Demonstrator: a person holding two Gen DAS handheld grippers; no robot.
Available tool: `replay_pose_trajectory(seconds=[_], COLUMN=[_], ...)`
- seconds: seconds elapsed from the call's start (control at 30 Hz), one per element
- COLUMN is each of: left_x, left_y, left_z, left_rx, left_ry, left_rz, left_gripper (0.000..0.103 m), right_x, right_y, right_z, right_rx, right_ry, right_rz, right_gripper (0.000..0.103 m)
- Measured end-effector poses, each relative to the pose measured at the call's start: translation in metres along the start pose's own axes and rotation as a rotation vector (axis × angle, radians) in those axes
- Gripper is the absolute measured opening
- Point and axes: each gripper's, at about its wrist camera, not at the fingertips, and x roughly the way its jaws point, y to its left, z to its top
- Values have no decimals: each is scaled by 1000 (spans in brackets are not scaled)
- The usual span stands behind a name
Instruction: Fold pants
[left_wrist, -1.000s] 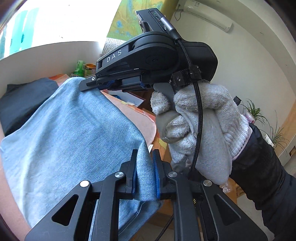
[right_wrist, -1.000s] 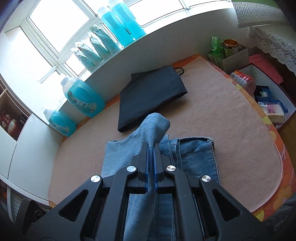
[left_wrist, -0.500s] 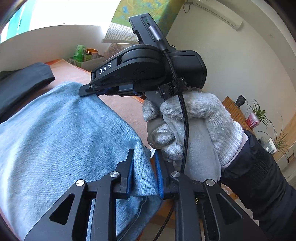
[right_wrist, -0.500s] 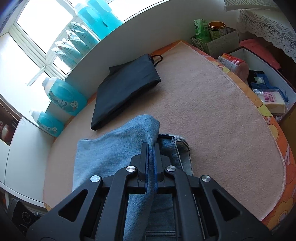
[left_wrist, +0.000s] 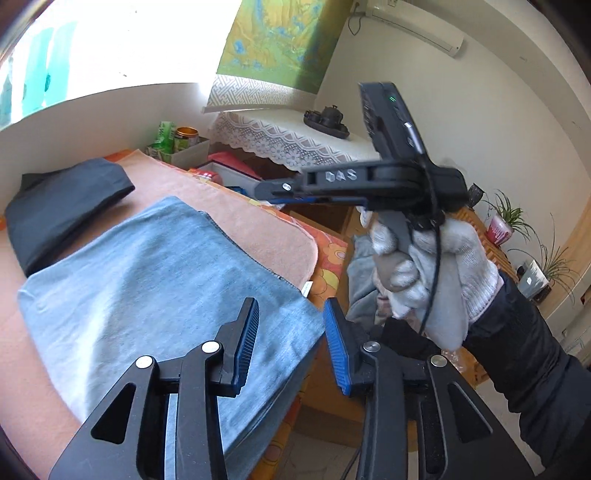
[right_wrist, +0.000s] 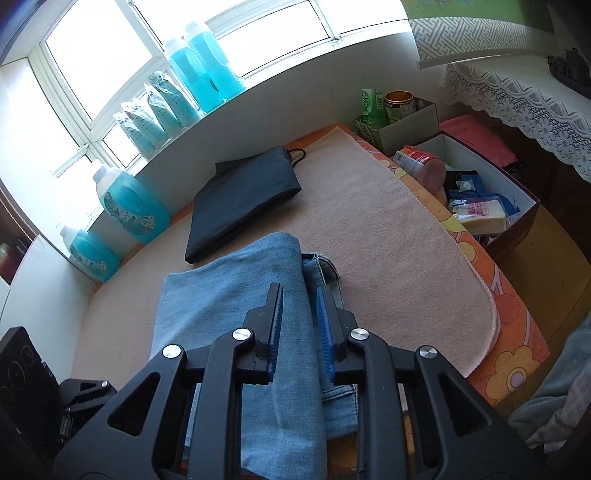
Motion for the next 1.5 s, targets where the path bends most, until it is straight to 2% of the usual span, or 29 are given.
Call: replay_pose_trajectory(seconds=[0.27,0.4,0.53,0.63,0.7,0.93,1.03,1.13,1.17,1.2,1.23,1.37,1.5], left_x=[-46,-53,-50,-45,-40,-25,-23,-22,-21,-20,-18,-13,-10], left_y=[92,138,173,198,210,214,214,220,221,222,222,223,218], left_z=[2,-6,-15,-25,-32,-40,-39,-40,-40,-40,-40,-37,-30], left_rx=[-122,-228,-308,-404,-458,-489,-486,-516,-517,-513,-506,-489,-426], left_ry=[-37,-27,-1,20,30,49,47,23,21,20,23,27,25], left_rz=[193,229,218,169,148,76,67,55,58,70,78,104,174], left_gripper=[35,35,35,35,35,35,35,35,33,22,20,17,16], right_x=[-24,-18,-4,16,30,60,69,71,71,71,70,64,59], right_y=[69,103,132,147,154,169,177,189,193,195,196,194,194], right_z=[-77,-108,-137,-158,-169,-172,-171,-173,-173,-173,-173,-172,-180], right_rx=[-66,-89,-102,-79,-62,14,6,-58,-77,-94,-105,-117,-127], right_ry=[15,50,99,153,171,172,182,179,176,178,180,195,221], right_rz=[117,164,184,222,212,178,134,88,74,55,53,79,80], right_gripper=[22,22,22,22,22,22,22,21,18,9,5,1,1])
